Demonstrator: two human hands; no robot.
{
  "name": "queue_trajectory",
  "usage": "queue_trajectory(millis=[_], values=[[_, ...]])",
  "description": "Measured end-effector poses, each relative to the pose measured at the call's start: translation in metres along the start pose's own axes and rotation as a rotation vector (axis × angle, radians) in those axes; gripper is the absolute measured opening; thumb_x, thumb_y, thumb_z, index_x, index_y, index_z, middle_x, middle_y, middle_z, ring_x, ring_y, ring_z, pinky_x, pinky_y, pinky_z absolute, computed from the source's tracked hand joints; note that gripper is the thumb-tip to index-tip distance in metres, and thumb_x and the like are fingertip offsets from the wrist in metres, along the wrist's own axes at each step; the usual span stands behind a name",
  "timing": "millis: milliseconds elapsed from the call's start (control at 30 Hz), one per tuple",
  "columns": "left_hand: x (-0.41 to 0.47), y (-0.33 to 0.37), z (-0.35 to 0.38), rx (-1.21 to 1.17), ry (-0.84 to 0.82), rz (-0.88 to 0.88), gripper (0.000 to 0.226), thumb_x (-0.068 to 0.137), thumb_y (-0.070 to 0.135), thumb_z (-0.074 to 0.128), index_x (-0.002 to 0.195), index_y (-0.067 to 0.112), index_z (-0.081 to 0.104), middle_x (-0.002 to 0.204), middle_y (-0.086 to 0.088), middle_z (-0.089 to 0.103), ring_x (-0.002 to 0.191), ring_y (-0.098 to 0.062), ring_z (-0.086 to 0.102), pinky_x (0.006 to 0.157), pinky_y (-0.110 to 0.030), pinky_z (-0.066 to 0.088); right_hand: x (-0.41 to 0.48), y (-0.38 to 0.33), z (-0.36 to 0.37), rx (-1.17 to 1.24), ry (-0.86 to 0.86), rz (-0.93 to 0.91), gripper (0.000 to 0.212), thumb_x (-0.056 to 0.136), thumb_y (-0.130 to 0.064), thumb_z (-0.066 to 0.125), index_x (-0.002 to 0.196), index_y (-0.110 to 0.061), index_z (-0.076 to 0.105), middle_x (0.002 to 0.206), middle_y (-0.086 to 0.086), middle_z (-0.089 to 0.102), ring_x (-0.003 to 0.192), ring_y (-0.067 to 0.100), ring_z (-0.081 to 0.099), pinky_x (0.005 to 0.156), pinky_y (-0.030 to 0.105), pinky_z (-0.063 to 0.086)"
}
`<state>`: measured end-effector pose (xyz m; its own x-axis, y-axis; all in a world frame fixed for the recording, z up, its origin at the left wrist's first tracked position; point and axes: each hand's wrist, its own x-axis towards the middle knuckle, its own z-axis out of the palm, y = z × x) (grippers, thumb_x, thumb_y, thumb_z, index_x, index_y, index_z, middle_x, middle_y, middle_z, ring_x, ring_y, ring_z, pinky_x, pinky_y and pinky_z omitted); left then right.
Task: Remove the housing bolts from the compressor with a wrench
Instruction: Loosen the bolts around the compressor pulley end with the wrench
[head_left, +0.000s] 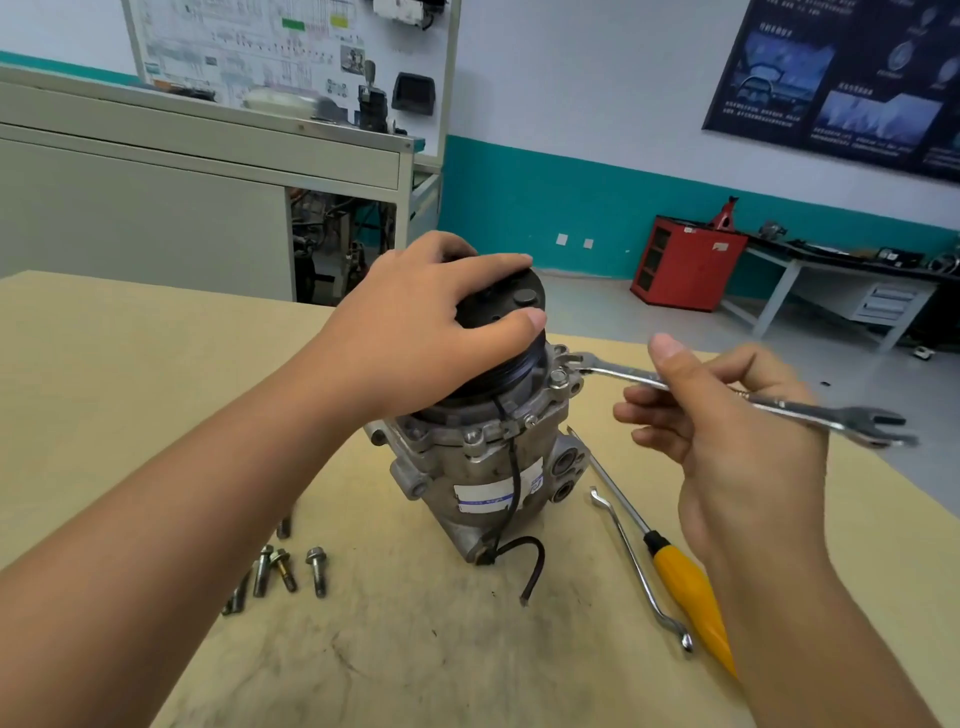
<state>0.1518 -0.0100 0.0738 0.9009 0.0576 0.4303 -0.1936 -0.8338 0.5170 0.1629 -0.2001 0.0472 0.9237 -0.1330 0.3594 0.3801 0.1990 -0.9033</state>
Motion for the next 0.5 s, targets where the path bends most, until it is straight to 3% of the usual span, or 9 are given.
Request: queue_trajectory(millis=[200, 500], values=[[-0.001, 0.001, 0.0, 0.013, -0.004, -0.002, 0.064, 0.072, 0.07, 0.034, 0.134, 0.054, 0.041, 0.135, 0.012, 0.041, 0.129, -0.017, 0.036, 0.105, -0.042, 0.037, -0.019, 0.009, -0.002, 0.048, 0.079, -0.044, 0.029, 0.085, -0.009, 0.066, 0.064, -0.008, 0.046, 0.055, 0.009, 0.066, 0.051, 0.024, 0.067, 0.043, 0.022, 0.048], [0.0, 0.001, 0.001, 0.018, 0.006, 0.003, 0.065, 0.072, 0.069, 0.034, 0.134, 0.053, 0.042, 0.135, 0.011, 0.042, 0.128, -0.017, 0.036, 0.105, -0.04, 0.036, -0.016, 0.01, -0.003, -0.03, 0.034, -0.057, 0.031, 0.087, -0.003, 0.062, 0.062, -0.006, 0.044, 0.053, 0.01, 0.064, 0.045, 0.024, 0.063, 0.042, 0.024, 0.048]])
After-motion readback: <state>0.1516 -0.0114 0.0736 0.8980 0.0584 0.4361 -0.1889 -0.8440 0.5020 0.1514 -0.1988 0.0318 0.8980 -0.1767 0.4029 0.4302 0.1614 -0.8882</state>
